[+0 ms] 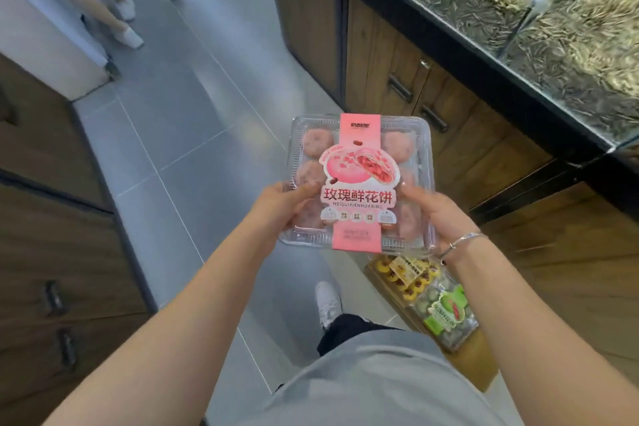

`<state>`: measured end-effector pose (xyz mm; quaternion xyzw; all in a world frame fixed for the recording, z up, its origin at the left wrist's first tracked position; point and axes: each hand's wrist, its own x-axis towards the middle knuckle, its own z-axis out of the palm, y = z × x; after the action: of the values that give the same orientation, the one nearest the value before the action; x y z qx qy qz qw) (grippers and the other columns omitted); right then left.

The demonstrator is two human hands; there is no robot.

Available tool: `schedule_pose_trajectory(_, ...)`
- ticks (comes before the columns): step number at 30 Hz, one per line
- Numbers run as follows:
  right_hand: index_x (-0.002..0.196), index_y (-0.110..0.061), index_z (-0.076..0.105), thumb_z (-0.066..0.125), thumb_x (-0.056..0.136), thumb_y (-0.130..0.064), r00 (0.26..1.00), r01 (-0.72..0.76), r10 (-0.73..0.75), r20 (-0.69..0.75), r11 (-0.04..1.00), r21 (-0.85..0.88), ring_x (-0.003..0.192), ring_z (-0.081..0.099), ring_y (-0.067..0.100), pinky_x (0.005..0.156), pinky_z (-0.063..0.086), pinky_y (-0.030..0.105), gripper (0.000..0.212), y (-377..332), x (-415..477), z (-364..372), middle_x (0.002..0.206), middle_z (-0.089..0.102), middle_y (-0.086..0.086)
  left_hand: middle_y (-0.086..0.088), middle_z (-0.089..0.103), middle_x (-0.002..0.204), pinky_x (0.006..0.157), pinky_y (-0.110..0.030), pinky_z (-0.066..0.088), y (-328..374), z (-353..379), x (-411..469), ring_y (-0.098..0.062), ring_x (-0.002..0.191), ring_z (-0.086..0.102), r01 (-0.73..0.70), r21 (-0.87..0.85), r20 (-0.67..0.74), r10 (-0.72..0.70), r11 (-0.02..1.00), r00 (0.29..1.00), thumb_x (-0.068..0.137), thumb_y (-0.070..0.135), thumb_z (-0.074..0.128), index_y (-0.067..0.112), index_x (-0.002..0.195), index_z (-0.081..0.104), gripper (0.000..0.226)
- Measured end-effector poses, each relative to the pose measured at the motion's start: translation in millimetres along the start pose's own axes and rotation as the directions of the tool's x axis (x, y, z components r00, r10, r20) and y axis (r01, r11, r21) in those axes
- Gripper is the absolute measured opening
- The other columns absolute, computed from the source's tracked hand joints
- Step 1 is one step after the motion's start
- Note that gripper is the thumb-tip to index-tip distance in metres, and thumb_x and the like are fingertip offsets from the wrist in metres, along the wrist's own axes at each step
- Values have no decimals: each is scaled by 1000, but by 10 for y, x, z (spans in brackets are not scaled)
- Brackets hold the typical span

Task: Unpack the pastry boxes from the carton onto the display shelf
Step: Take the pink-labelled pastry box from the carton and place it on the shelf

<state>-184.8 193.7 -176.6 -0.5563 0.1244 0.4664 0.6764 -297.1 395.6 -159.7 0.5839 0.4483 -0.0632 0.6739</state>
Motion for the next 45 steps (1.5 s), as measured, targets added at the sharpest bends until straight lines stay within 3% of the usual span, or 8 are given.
schedule_pose_trajectory(5, 110, 1, 62, 72, 66, -14, 995, 41, -41, -86, 999, -1, 98, 63, 39, 91, 48, 57, 48, -528, 416, 180, 110, 64, 26, -11, 74, 99, 49, -18, 51, 555, -43, 554, -14, 65, 69, -59, 49, 28, 58, 997, 998, 82, 29, 72, 7, 112, 62, 38)
schedule_pose_trajectory(13, 116, -7, 58, 73, 76, -30, 958, 67, -70, -279, 998, -18, 94, 69, 33, 87, 53, 54, 48, -1256, 1068, 426, 103, 71, 17, -4, 76, 82, 73, -31, 54, 1562, -77, 1460, -16, 67, 68, -124, 314, 243, 47, 941, 969, 83, 22, 70, 10, 101, 65, 23)
schedule_pose_trajectory(19, 97, -15, 62, 73, 75, -20, 886, 292, -243, -395, 954, 69, 91, 68, 40, 82, 48, 67, 24, -2247, 1724, 768, 95, 71, 16, 8, 69, 63, 52, -17, 50, 2769, 30, 2436, -8, 56, 65, -315, 308, 360, 196, 898, 912, 82, 9, 70, 14, 87, 64, 9)
schedule_pose_trajectory(26, 88, -5, 63, 62, 83, -3, 741, 513, -359, -568, 848, 133, 49, 67, 20, 47, 57, 35, 5, -3492, 2054, 925, 65, 69, 9, 3, 61, 47, 39, -21, 45, 4271, 546, 3156, -6, 31, 52, -477, 253, 504, 306, 842, 807, 85, 23, 68, 6, 94, 55, 24)
schedule_pose_trajectory(33, 81, -9, 61, 61, 84, -2, 612, 636, -377, -695, 757, 150, 57, 68, 29, 51, 57, 52, 8, -4275, 2114, 598, 80, 66, 17, -14, 70, 77, 26, -11, 30, 5157, 1433, 3481, -4, 31, 55, -507, 198, 661, 268, 839, 701, 85, 20, 68, 4, 99, 60, 22)
schedule_pose_trajectory(37, 84, -13, 64, 71, 75, -12, 534, 637, -390, -750, 769, 54, 92, 67, 43, 79, 48, 69, 11, -4818, 2252, 171, 102, 70, 21, -10, 72, 79, 37, -21, 40, 5608, 2041, 3681, -10, 41, 61, -538, 147, 683, 308, 830, 662, 78, 24, 75, 8, 105, 57, 36)
schedule_pose_trajectory(42, 112, -6, 58, 71, 77, -8, 461, 682, -426, -779, 731, 3, 87, 68, 34, 79, 54, 58, 37, -5535, 2247, -347, 101, 69, 19, -7, 74, 94, 71, -43, 60, 6169, 2833, 3792, -26, 78, 73, -660, 121, 732, 382, 741, 564, 70, 37, 78, 16, 115, 55, 56)
schedule_pose_trajectory(45, 101, -14, 52, 73, 76, -8, 418, 680, -459, -784, 730, -65, 92, 68, 35, 76, 53, 61, 33, -5920, 2232, -636, 105, 67, 18, -2, 67, 104, 63, -29, 57, 6433, 3253, 3822, -15, 77, 69, -723, 72, 738, 451, 687, 502, 74, 32, 77, 20, 132, 39, 70)
